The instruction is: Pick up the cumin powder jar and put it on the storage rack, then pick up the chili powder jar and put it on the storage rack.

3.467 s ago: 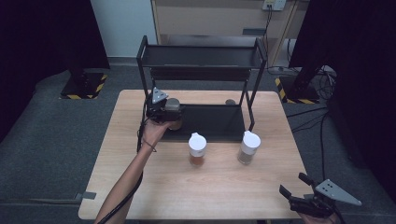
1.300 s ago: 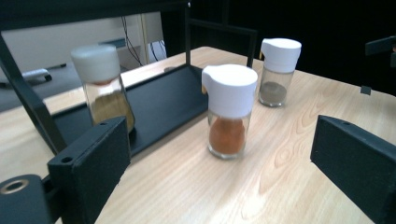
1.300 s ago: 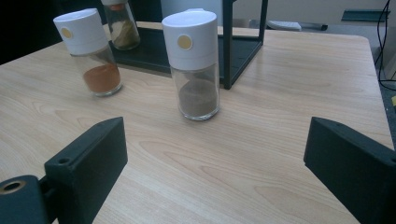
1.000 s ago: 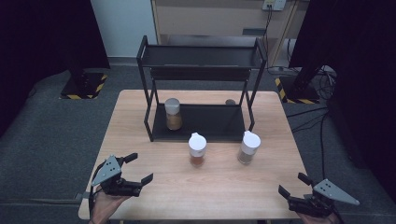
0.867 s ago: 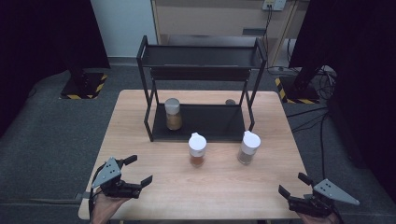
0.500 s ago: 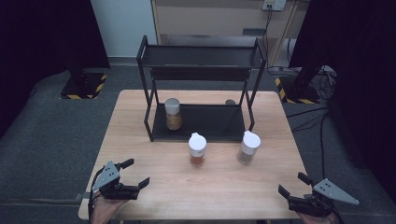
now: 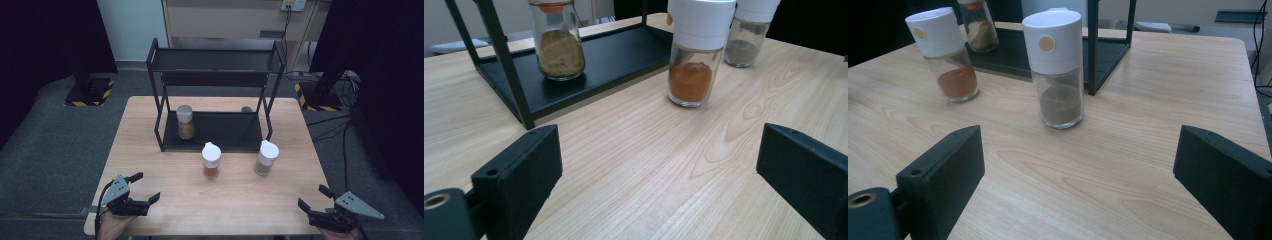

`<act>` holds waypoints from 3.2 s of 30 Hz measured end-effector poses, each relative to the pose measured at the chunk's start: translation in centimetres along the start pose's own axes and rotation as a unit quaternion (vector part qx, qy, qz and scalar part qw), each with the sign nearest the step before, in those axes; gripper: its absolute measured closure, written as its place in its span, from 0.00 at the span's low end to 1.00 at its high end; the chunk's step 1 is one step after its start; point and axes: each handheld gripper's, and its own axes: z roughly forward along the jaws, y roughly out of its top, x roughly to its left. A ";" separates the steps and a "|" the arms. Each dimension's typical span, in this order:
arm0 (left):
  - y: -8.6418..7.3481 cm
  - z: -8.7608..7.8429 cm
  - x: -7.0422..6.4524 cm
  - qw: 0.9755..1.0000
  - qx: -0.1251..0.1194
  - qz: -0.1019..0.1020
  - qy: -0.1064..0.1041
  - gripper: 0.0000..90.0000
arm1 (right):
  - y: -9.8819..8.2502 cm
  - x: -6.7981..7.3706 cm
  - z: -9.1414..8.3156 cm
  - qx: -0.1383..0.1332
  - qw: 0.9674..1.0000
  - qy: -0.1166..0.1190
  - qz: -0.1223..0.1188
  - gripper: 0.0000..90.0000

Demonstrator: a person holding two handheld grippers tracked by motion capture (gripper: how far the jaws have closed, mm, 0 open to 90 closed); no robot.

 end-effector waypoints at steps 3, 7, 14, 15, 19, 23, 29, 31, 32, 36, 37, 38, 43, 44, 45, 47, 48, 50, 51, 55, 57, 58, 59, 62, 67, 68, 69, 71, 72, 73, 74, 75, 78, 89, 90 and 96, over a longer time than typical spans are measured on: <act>-0.3 -0.1 0.4 1.000 -0.006 -0.016 -0.005 0.04 | 0.0 0.0 0.0 0.000 1.000 0.001 0.000 0.07; -0.5 -0.2 0.8 1.000 -0.009 -0.021 -0.013 0.04 | 0.0 -0.1 0.0 0.000 1.000 0.002 0.001 0.07; -0.5 0.0 1.0 0.999 -0.013 -0.012 -0.027 0.04 | 0.0 0.1 -0.1 -0.003 1.000 -0.001 -0.001 0.07; -0.6 0.0 1.0 0.999 -0.013 -0.013 -0.028 0.04 | 0.0 0.0 -0.1 -0.003 1.000 -0.001 0.000 0.07; -0.6 -0.2 1.0 0.999 -0.017 -0.010 -0.029 0.04 | 0.0 0.2 0.0 0.000 1.000 -0.002 -0.002 0.07; -0.6 -0.1 1.0 0.999 -0.015 -0.010 -0.030 0.04 | 0.0 0.1 0.0 0.000 1.000 -0.003 -0.003 0.07; -0.7 -0.2 1.0 0.999 -0.015 -0.011 -0.030 0.04 | 0.2 0.4 0.0 -0.001 1.000 -0.004 -0.010 0.07; -0.7 -0.1 1.0 0.999 -0.016 -0.012 -0.030 0.04 | 0.2 0.6 0.0 -0.004 1.000 -0.007 -0.017 0.07; -0.6 -0.1 1.0 0.999 -0.015 -0.012 -0.030 0.03 | 0.3 0.6 0.0 -0.005 1.000 -0.007 -0.015 0.07; -0.6 -0.1 1.1 0.999 -0.013 -0.013 -0.029 0.03 | 0.5 0.6 0.1 -0.005 1.000 0.001 -0.011 0.07; -0.6 -0.1 1.1 0.999 -0.013 -0.013 -0.029 0.03 | 0.6 0.5 0.1 -0.005 1.000 0.006 -0.011 0.08; -0.6 -0.1 1.1 0.999 -0.013 -0.014 -0.028 0.03 | 0.8 0.7 0.2 -0.004 1.000 0.005 -0.016 0.08; -0.6 0.0 1.1 0.999 -0.010 -0.017 -0.031 0.03 | 1.7 1.1 0.5 0.000 0.999 0.016 -0.030 0.08; -0.6 0.0 1.1 0.999 -0.010 -0.016 -0.031 0.03 | 2.0 1.1 0.6 0.001 0.999 0.020 -0.028 0.07; -0.6 0.0 1.1 0.999 -0.009 -0.016 -0.031 0.03 | 2.2 1.1 0.7 0.001 0.999 0.023 -0.027 0.07; -0.6 0.0 1.1 0.999 -0.009 -0.016 -0.030 0.03 | 2.8 1.3 0.8 -0.001 0.999 0.027 -0.028 0.07; -0.6 0.0 1.1 0.999 -0.009 -0.015 -0.030 0.03 | 3.0 1.4 0.9 -0.002 0.999 0.028 -0.028 0.07; -0.6 -0.1 1.1 0.999 -0.010 -0.016 -0.030 0.03 | 3.5 1.5 1.1 -0.006 0.999 0.037 -0.027 0.07; -0.6 -0.1 1.1 0.999 -0.010 -0.016 -0.030 0.03 | 3.8 1.6 1.3 -0.004 0.999 0.038 -0.028 0.07; -0.6 0.0 1.1 0.999 -0.007 -0.016 -0.031 0.03 | 4.9 2.1 2.0 0.001 0.999 0.045 -0.030 0.07; -0.5 0.0 1.0 0.999 -0.005 -0.014 -0.030 0.03 | 5.4 2.3 2.4 0.005 0.998 0.050 -0.035 0.07; -0.5 0.1 1.0 0.999 -0.005 -0.013 -0.029 0.03 | 5.7 2.4 2.6 0.005 0.998 0.054 -0.034 0.07; -0.5 0.1 1.0 0.999 -0.004 -0.013 -0.029 0.03 | 5.9 2.5 2.8 0.006 0.998 0.057 -0.035 0.07; -0.5 0.0 1.0 0.999 -0.005 -0.013 -0.030 0.03 | 6.7 2.8 3.5 0.009 0.997 0.065 -0.038 0.07; -0.5 0.0 1.1 0.999 -0.006 -0.015 -0.030 0.03 | 7.7 3.2 4.5 0.011 0.996 0.080 -0.043 0.07; -0.5 0.0 1.1 0.999 -0.006 -0.015 -0.030 0.03 | 7.9 3.3 4.7 0.013 0.996 0.082 -0.043 0.07; -0.5 0.0 1.1 0.999 -0.006 -0.015 -0.030 0.03 | 8.1 3.4 5.0 0.015 0.995 0.085 -0.044 0.07; -0.5 0.0 1.1 0.999 -0.005 -0.015 -0.030 0.03 | 8.6 3.6 5.4 0.019 0.995 0.089 -0.046 0.07; -0.5 0.0 1.1 0.999 -0.006 -0.016 -0.030 0.03 | 8.8 3.7 5.7 0.020 0.995 0.091 -0.045 0.07; -0.5 0.0 1.1 0.999 -0.006 -0.015 -0.030 0.03 | 9.0 3.8 5.9 0.020 0.994 0.094 -0.043 0.07; -0.5 0.0 1.1 0.999 -0.007 -0.015 -0.030 0.03 | 9.2 3.9 6.1 0.020 0.994 0.098 -0.042 0.07; -0.6 0.0 1.1 0.999 -0.008 -0.016 -0.029 0.03 | 9.4 4.1 6.4 0.020 0.994 0.101 -0.045 0.07; -0.6 0.0 1.1 0.999 -0.009 -0.017 -0.029 0.03 | 10.3 4.7 7.3 0.018 0.992 0.111 -0.050 0.07; -0.6 -0.1 1.1 0.999 -0.010 -0.018 -0.030 0.04 | 12.0 6.0 10.0 0.029 0.990 0.127 -0.054 0.07; -0.6 -0.1 1.1 0.999 -0.010 -0.018 -0.030 0.04 | 12.1 6.0 10.2 0.028 0.990 0.129 -0.055 0.07; -0.6 -0.1 1.2 0.999 -0.010 -0.018 -0.031 0.04 | 13.1 6.9 12.1 0.043 0.988 0.137 -0.052 0.07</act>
